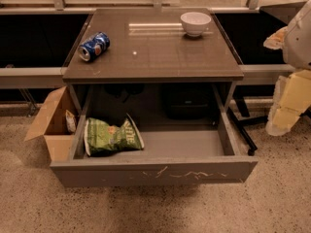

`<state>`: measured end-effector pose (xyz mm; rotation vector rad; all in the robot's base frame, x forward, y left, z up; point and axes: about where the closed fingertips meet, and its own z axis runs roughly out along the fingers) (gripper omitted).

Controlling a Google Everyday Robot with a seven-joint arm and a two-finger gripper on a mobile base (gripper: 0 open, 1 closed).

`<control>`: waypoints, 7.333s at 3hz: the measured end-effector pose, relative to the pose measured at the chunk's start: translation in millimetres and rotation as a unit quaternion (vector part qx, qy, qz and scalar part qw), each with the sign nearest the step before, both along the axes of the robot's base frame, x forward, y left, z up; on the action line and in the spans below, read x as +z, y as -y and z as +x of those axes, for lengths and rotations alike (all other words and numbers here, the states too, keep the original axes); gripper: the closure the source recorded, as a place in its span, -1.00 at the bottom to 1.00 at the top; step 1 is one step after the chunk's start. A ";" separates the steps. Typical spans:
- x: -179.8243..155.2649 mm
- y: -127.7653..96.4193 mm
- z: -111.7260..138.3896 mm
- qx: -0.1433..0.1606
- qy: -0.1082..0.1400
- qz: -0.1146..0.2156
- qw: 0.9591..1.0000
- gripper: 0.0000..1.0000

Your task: Pick green jalapeno chip bag from top drawer and place on counter

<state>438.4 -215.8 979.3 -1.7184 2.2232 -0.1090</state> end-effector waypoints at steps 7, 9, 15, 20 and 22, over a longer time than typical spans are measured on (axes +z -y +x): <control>-164.0 -160.0 103.7 0.182 -0.091 0.192 0.960 -1.00; -220.0 -221.2 134.8 0.205 -0.117 0.214 0.948 -1.00; -340.2 -338.3 196.8 0.255 -0.115 0.177 0.944 -1.00; -351.8 -357.3 182.1 0.273 -0.118 0.195 0.935 0.73; -261.3 -307.1 169.6 0.271 -0.029 0.224 0.936 1.00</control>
Offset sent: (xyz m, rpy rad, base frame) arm 0.0373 0.0524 -0.0541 0.1679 0.0582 0.1416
